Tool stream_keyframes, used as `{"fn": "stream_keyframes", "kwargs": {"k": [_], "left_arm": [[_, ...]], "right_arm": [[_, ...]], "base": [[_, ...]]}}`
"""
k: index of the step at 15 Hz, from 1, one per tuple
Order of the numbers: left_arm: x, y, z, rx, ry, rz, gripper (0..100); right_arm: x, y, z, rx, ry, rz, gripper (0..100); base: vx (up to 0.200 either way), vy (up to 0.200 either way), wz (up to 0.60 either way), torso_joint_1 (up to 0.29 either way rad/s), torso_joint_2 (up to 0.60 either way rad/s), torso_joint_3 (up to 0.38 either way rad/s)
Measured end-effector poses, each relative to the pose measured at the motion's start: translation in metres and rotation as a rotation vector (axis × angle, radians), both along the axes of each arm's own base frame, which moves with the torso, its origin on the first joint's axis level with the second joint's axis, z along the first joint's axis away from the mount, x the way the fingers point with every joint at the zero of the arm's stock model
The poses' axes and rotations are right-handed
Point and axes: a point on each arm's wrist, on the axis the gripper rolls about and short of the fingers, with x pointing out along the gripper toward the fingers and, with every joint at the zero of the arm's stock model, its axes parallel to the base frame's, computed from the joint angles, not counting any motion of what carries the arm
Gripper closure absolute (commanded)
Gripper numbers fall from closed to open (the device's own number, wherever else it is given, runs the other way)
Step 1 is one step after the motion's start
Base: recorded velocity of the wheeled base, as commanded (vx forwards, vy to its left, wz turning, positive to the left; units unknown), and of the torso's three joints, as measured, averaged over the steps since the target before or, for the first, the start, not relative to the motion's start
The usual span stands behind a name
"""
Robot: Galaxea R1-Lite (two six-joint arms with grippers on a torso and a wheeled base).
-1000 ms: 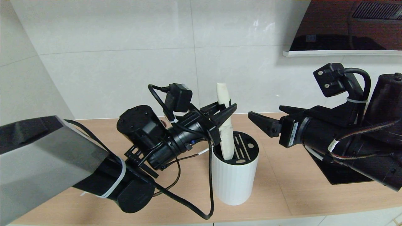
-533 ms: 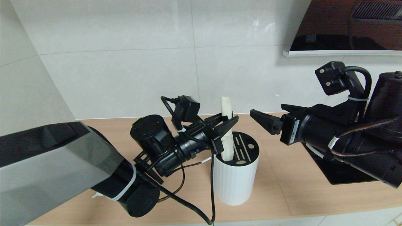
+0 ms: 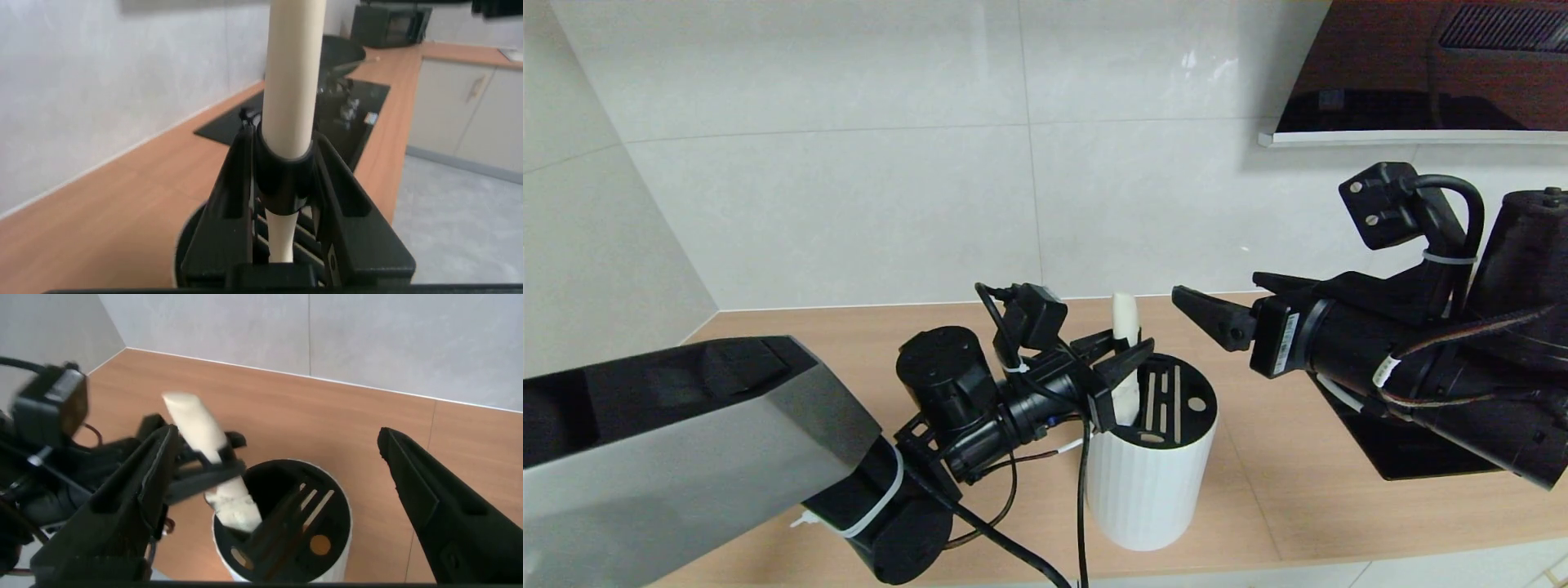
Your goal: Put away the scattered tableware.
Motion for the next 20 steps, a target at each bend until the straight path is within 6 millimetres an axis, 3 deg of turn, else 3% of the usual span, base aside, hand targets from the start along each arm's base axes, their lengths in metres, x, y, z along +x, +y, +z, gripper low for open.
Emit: {"fn": "stream_keyframes", "kwargs": {"k": [6, 7, 16, 20], "left_arm": [[0.001, -0.002, -0.005, 0.005, 0.011, 0.011, 100], [0.001, -0.002, -0.005, 0.005, 0.011, 0.012, 0], [-0.001, -0.002, -0.003, 0.000, 0.010, 0.014, 0], [-0.013, 0.007, 0.019, -0.027, -0.017, 0.009, 0]], "right_arm": [[0.000, 0.000, 0.000, -0.001, 0.001, 0.000, 0], [0.000, 0.000, 0.000, -0.001, 0.001, 0.000, 0], [0.000, 0.000, 0.000, -0.001, 0.001, 0.000, 0], [-0.001, -0.001, 0.002, 0.006, -0.007, -0.002, 0]], "base": [[0.000, 0.000, 0.00, 0.000, 0.00, 0.000], [0.000, 0.000, 0.00, 0.000, 0.00, 0.000], [0.000, 0.000, 0.00, 0.000, 0.00, 0.000], [0.000, 0.000, 0.00, 0.000, 0.00, 0.000]]}}
